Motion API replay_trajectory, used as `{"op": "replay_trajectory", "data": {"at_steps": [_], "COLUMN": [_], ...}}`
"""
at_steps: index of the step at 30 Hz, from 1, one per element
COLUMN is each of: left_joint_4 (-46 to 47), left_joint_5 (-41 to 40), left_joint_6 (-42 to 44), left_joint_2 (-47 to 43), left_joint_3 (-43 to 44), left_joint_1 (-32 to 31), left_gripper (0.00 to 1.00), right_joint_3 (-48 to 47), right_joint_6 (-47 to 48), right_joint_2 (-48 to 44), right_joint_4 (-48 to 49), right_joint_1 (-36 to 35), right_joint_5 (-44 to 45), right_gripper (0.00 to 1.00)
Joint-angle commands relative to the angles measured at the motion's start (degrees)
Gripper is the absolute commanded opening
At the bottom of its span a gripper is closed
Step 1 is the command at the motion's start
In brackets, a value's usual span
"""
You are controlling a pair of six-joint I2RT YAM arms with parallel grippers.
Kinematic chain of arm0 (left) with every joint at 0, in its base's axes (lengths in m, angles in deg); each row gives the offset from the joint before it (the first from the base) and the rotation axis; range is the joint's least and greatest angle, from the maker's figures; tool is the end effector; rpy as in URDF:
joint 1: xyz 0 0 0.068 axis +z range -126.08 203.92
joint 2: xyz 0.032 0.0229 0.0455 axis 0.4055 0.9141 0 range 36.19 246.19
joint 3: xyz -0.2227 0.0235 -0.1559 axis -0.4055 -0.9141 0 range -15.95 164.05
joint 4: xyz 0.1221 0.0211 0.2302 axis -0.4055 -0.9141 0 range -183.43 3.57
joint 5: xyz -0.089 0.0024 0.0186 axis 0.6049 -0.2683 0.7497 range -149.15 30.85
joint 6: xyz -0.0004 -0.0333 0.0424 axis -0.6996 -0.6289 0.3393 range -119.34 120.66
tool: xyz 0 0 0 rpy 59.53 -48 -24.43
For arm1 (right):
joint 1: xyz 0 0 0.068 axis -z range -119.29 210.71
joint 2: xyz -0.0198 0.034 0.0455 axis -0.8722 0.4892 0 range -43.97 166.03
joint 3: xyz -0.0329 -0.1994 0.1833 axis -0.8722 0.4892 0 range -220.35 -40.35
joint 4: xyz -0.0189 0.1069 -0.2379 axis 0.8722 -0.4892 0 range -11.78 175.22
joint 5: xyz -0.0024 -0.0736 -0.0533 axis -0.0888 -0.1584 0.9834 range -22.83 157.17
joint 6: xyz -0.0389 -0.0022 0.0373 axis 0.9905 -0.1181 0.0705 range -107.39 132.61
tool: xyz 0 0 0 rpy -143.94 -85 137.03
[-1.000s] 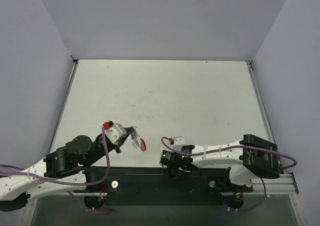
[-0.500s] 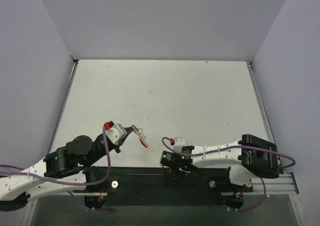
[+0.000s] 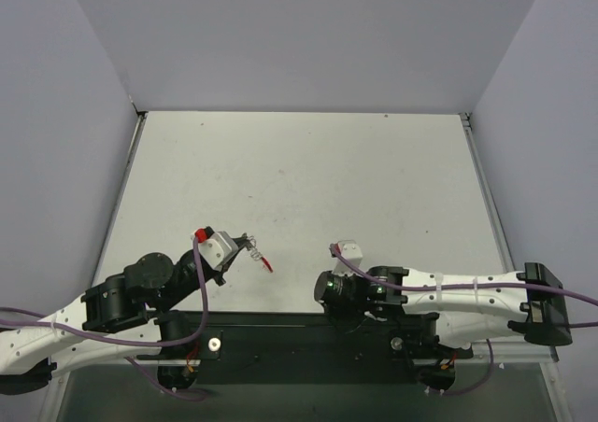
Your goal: Put the keys on the keyring
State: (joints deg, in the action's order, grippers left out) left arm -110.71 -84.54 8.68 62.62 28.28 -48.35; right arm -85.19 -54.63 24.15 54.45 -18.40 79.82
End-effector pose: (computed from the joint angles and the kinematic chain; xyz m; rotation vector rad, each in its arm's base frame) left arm 0.0462 -0.0945 0.3510 0.8159 1.4855 -0.4719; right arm 0.0520 0.2286 0.2288 -0.1800 2.6539 0.7406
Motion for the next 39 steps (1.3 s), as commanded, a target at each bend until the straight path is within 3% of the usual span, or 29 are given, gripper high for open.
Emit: {"op": "replay_trajectory", "data": {"at_steps": [1, 6, 11, 14, 15, 18, 23, 28, 33, 39], "left_joint_4": [2.0, 2.3, 2.0, 2.6, 3.0, 3.9, 6.6, 8.4, 10.3, 12.9], "left_joint_5": [-0.9, -1.0, -1.7, -2.4, -2.6, -3.4, -4.7, -2.3, 8.1, 21.9], "left_joint_6": [0.4, 0.5, 0.5, 1.0, 1.4, 2.5, 4.2, 5.2, 1.5, -3.1], "left_joint_2": [-0.1, -0.1, 0.1, 0.2, 0.4, 1.8, 5.4, 9.8, 14.2, 14.6], "left_joint_3": [2.5, 2.6, 2.6, 2.0, 1.8, 1.7, 2.4, 3.2, 3.7, 3.3], "left_joint_1": [0.1, 0.1, 0.1, 0.1, 0.1, 0.1, 0.2, 1.2, 6.9, 18.6], "left_gripper": [0.00, 0.00, 0.00, 0.00, 0.00, 0.00, 0.00, 0.00, 0.00, 0.00], "right_joint_3": [-1.4, -3.1, -5.4, -7.4, -8.5, -12.5, -12.9, -11.0, -10.2, -10.3], "right_joint_6": [3.0, 11.0, 22.6, 29.6, 31.0, 35.6, 36.3, 37.8, 38.0, 32.4], "right_joint_2": [-1.1, 1.2, 4.5, 4.8, 5.4, 6.1, 6.7, 10.0, 12.9, 15.4], "right_joint_4": [-5.7, -4.0, 0.4, 4.7, 5.4, 5.4, 5.5, 5.2, 4.7, 2.2], "right_joint_1": [2.3, 10.0, 22.1, 25.4, 26.2, 27.9, 32.7, 35.3, 34.3, 29.4], "right_joint_5": [5.0, 4.6, -0.6, -3.1, -3.6, -4.6, -9.1, -12.3, -16.1, -16.4], "right_gripper": [0.00, 0.00, 0.03, 0.41, 0.61, 0.75, 0.77, 0.69, 0.60, 0.58]}}
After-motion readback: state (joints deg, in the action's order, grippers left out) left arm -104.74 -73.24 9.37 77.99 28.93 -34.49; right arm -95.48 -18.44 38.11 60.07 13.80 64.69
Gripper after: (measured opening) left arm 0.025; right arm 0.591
